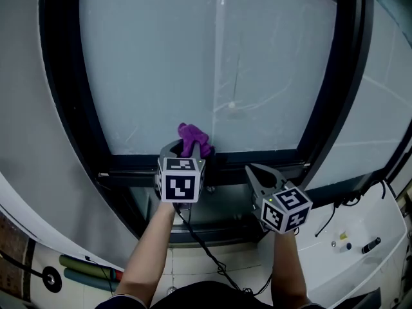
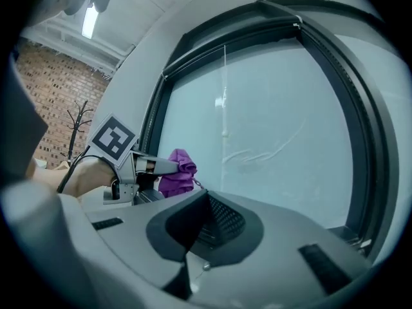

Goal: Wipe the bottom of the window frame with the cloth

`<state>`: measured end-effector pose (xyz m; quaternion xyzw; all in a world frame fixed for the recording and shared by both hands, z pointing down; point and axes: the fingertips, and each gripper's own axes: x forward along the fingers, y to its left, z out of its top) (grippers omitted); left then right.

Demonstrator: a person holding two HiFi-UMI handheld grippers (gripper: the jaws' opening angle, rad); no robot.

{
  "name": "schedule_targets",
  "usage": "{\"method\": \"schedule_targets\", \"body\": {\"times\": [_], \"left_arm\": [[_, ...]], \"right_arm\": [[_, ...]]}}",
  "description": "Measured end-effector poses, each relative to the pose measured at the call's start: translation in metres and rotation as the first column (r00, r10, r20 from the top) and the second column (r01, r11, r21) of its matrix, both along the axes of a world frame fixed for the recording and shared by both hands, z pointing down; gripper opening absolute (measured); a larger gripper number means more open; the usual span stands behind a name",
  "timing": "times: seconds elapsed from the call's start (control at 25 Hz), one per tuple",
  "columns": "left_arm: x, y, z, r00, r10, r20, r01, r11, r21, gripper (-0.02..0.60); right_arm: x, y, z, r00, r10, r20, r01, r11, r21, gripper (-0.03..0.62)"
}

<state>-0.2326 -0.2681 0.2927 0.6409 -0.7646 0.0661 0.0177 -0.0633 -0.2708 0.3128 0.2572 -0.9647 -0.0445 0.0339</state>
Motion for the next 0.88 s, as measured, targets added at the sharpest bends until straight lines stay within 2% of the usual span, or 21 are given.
{"method": "schedule_targets", "body": {"times": [0.2, 0.4, 0.64, 0.88], "left_arm": [[0.048, -0.036, -0.004, 0.997, 0.072, -0.041, -0.073, 0.997, -0.004, 0.094], [0.086, -0.062, -0.006, 0.995, 0.091, -0.038, -0.091, 0.996, 0.007, 0.094], [0.105, -0.090, 0.004, 1.000, 0.023, -0.017, -0.022, 1.000, 0.020, 0.094], [0.106, -0.112, 0.033, 0.998, -0.059, -0.036, 0.058, 0.998, -0.016, 0.094]], "right_arm": [[0.038, -0.010, -0.006, 0.999, 0.046, 0.016, -0.046, 0.999, 0.012, 0.015], [0.077, -0.023, -0.004, 0.995, 0.096, 0.023, -0.097, 0.995, 0.007, 0.015], [0.116, -0.039, 0.004, 0.990, 0.137, 0.013, -0.137, 0.991, -0.007, 0.015], [0.141, -0.052, 0.017, 0.988, 0.156, 0.007, -0.155, 0.987, -0.039, 0.015]]}}
